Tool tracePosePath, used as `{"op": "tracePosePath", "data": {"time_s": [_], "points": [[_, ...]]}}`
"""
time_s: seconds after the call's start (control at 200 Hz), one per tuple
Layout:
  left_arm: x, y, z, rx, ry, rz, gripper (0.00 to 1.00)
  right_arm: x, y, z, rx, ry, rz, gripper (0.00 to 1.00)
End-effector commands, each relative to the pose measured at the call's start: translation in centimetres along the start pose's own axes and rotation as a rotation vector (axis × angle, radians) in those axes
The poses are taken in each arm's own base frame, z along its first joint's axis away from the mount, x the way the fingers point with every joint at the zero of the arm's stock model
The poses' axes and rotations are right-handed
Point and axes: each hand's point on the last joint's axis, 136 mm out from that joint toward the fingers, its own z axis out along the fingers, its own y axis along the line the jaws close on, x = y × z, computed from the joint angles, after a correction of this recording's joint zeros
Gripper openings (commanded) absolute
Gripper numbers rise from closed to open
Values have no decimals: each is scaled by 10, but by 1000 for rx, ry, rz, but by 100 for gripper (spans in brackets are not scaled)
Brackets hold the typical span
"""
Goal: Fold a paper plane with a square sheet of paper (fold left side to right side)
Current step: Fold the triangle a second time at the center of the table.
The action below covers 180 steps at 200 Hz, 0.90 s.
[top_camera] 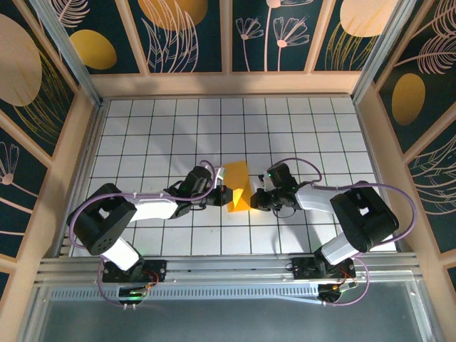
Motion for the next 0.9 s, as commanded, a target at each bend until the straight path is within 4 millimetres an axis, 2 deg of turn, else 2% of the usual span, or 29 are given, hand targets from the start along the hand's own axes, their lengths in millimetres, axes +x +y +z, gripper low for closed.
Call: {"op": "tracePosePath", "data": {"time_s": [0.0,0.571,0.896], "points": [[-4,9,1,-52,4,27,0,5,-13,3,67,22,-5,0],[-15,39,4,-167,9,48,0,9,-16,4,83,34,-8,0],[-17,47,6,-200,18,61,0,9,-17,4,83,36,-7,0]]}}
